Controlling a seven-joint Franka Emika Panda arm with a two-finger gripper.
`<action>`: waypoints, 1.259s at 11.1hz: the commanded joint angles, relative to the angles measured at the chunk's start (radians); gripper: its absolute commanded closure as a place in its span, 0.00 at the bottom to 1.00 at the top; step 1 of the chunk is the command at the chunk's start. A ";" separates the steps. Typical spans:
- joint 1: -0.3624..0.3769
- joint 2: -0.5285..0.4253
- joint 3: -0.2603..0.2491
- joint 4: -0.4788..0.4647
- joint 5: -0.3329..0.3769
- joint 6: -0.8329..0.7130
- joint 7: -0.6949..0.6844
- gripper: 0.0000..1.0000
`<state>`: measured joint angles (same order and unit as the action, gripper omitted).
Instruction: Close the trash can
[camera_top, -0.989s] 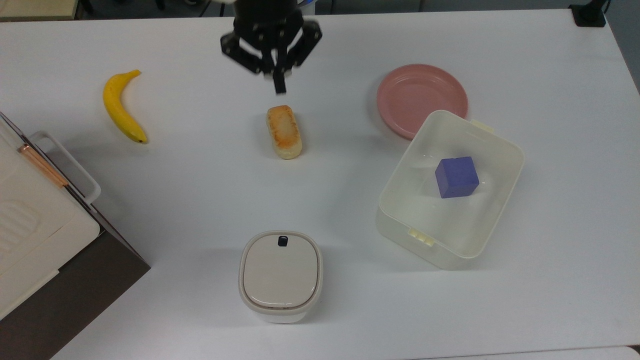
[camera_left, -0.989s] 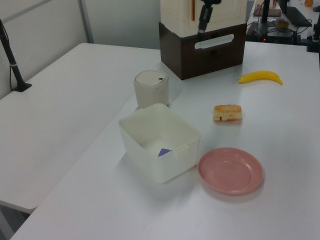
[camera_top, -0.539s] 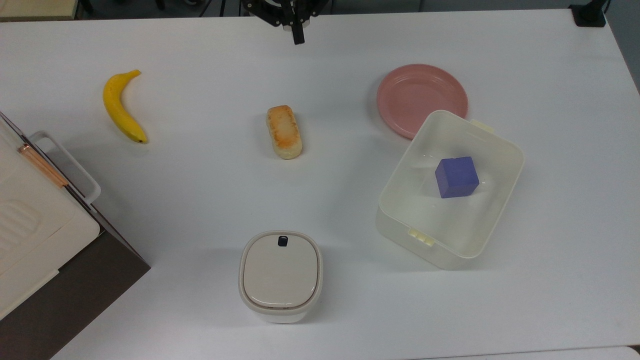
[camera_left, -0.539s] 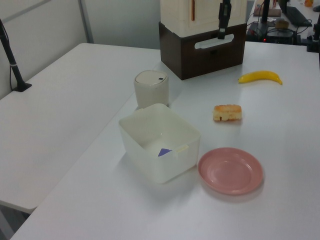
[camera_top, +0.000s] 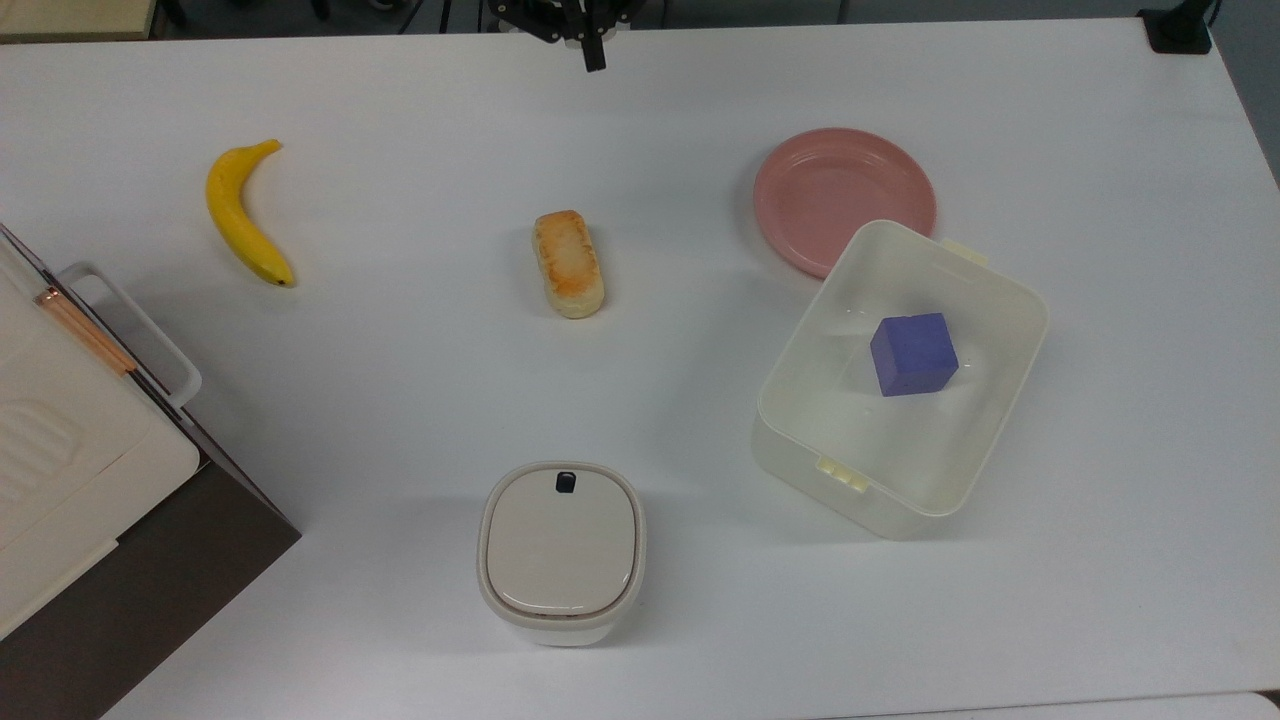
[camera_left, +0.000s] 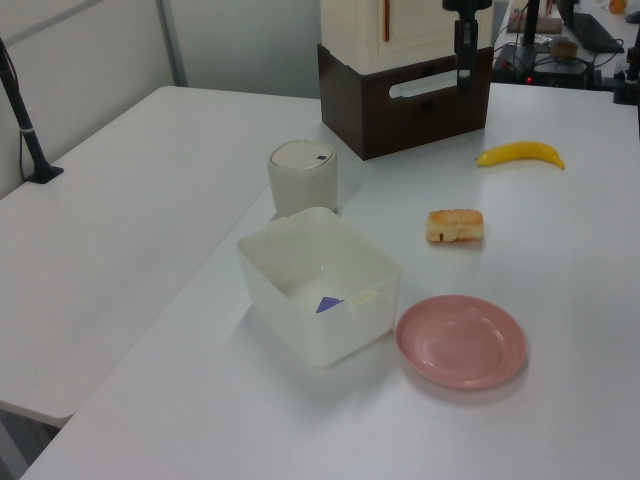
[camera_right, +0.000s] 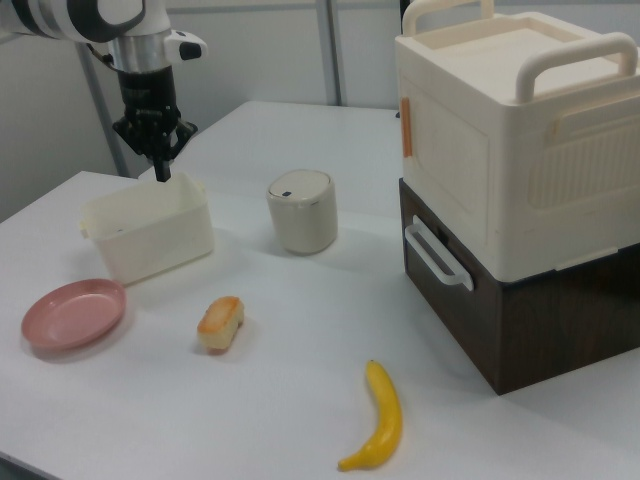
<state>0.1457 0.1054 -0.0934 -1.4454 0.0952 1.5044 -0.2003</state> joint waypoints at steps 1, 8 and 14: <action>-0.005 -0.015 -0.028 -0.044 0.011 0.014 0.078 1.00; -0.029 -0.020 -0.037 -0.093 0.008 0.145 0.140 1.00; -0.041 -0.049 -0.037 -0.087 -0.044 0.140 0.154 0.00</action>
<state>0.1003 0.0984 -0.1248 -1.5063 0.0878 1.6247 -0.0741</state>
